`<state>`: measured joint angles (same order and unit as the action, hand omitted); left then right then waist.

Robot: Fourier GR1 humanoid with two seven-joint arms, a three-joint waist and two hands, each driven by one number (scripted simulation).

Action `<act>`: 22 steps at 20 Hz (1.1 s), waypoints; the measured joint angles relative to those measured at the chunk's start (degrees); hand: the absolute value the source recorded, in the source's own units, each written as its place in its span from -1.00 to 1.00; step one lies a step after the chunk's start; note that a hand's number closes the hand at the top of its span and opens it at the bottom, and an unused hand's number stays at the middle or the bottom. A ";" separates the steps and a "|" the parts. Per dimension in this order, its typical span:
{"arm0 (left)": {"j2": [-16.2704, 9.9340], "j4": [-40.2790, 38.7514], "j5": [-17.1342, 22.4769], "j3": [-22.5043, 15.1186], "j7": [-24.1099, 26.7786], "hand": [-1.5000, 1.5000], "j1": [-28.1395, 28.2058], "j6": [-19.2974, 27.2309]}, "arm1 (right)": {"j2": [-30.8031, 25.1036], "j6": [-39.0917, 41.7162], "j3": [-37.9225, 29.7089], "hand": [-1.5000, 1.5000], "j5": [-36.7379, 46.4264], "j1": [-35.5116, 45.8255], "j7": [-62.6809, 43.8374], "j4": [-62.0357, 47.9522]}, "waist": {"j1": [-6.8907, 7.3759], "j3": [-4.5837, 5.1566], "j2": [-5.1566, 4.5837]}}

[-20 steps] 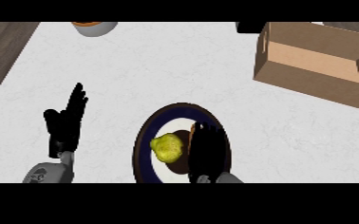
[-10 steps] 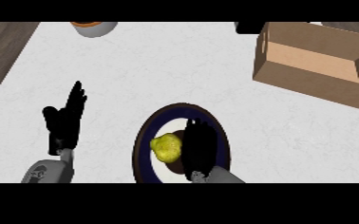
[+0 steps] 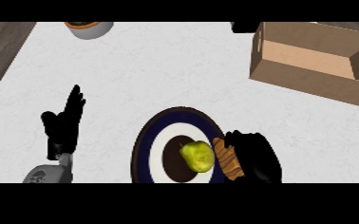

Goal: Pick the croissant from the plate and place it in the cardboard box

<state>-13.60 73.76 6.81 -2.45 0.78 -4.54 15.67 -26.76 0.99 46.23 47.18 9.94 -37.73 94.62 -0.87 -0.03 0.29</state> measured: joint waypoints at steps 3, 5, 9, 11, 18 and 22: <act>-0.28 0.96 -0.27 0.11 -0.94 0.00 0.04 -0.08 | -6.99 -0.93 -3.19 1.00 -2.42 -2.99 6.70 5.24 | 0.13 0.00 -0.08; -0.41 1.30 -0.13 0.39 -1.37 0.00 0.21 -0.33 | -11.41 -1.39 -5.94 1.00 -3.94 -4.91 9.85 9.72 | 0.07 0.01 -0.07; 0.17 2.17 -0.71 0.17 -1.27 0.00 1.33 -0.07 | -17.32 -1.91 -11.25 1.00 -6.26 -9.02 12.31 19.94 | -0.08 0.03 -0.04; 0.39 2.56 -0.85 0.22 -1.18 0.00 1.53 0.11 | -20.50 -2.33 -15.09 1.00 -8.43 -11.42 13.26 25.35 | -0.34 0.04 0.02; 0.44 2.39 -1.34 0.85 -2.28 0.00 0.10 0.31 | -25.37 0.61 -32.68 1.00 -20.87 -13.68 11.50 37.62 | -0.25 0.06 -0.05; 0.61 1.69 -1.61 1.24 -1.75 0.00 -0.29 -0.21 | -26.72 3.67 -43.25 1.00 -26.59 -12.24 13.08 35.52 | 0.20 0.05 -0.16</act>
<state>-12.99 75.45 5.20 -1.21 -0.97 -4.82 15.46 -53.48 4.66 2.98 20.59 -2.30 -24.65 130.14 -0.67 0.01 0.13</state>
